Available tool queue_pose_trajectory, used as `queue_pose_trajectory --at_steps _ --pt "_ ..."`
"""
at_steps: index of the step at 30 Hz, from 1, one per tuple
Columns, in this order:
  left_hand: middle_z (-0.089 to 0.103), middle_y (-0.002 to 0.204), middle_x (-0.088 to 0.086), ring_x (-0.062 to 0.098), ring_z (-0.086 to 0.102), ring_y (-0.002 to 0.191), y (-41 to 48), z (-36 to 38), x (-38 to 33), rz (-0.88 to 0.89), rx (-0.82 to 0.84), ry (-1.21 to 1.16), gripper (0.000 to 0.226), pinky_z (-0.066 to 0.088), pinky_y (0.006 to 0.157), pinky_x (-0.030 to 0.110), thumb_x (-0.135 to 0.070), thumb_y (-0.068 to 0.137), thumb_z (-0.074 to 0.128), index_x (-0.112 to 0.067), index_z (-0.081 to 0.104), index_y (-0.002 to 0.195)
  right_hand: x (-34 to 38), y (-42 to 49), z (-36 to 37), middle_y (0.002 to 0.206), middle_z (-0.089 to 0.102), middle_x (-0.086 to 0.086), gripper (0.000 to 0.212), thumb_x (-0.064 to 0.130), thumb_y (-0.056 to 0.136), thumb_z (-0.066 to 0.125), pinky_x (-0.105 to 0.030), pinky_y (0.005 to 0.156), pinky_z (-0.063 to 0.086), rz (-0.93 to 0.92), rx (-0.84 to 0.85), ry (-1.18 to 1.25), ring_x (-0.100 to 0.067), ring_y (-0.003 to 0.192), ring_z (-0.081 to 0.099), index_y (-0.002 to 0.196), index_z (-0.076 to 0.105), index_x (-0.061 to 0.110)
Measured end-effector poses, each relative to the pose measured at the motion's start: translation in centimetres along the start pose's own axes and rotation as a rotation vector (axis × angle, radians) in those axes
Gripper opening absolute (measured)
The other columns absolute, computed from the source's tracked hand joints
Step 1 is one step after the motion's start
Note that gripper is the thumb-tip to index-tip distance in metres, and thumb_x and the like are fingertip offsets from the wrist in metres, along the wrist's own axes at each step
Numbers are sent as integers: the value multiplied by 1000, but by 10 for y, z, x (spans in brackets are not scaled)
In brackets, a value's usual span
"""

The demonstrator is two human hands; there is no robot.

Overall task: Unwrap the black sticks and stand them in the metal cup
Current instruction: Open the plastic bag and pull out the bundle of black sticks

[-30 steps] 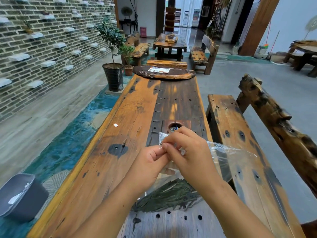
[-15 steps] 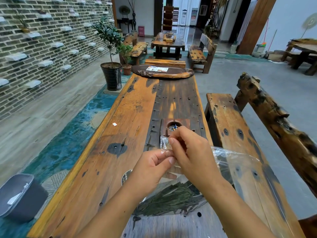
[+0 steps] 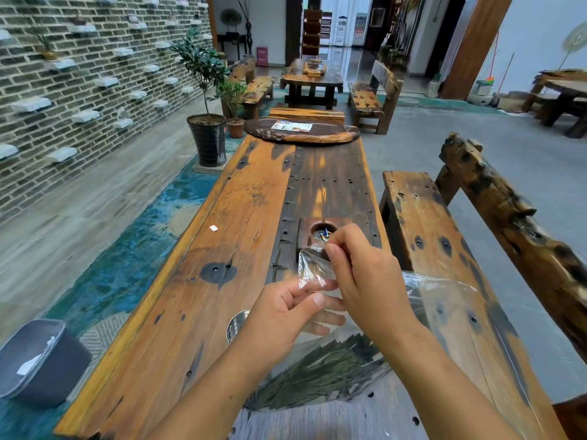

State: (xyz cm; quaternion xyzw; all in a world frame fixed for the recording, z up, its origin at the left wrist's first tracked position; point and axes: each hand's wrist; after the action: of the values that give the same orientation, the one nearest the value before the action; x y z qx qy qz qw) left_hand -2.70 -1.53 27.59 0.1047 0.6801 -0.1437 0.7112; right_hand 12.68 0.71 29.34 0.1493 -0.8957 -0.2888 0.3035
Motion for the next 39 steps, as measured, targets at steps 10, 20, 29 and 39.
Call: queue_pose_trajectory --at_steps 10,20,29,39 --pt "79 98 8 28 75 90 -3 0 3 -2 26 6 23 60 82 42 -6 101 49 -16 66 113 -7 0 -2 58 56 6 28 38 103 36 -42 41 45 11 -39 -21 -19 43 52 94 52 17" --pt "79 98 10 31 75 89 -2 -2 8 -20 34 -64 18 60 75 35 -6 100 50 -14 60 111 -13 11 -8 55 54 10 19 31 101 46 -32 43 41 -2 26 13 -11 43 48 93 55 17" --pt "78 96 13 33 75 86 0 -4 9 -40 63 -55 17 61 72 33 -6 99 51 -5 66 107 -20 29 -22 58 56 12 10 26 101 53 -29 51 44 24 212 24 -10 51 54 93 55 21" --pt "78 96 14 33 75 85 3 -4 10 -50 54 -73 17 61 71 33 -8 99 53 -6 67 108 -20 38 -31 53 61 6 16 27 100 58 -16 51 42 208 350 266 -4 46 53 86 62 19"
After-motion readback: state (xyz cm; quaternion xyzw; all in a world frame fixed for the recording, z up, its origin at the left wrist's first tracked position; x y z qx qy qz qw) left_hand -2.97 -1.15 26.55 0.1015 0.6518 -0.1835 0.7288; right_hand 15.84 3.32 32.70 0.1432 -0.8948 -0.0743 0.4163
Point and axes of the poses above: each hand's wrist, its own y-axis towards the middle knuckle, its own z-axis out of the palm, x = y × z
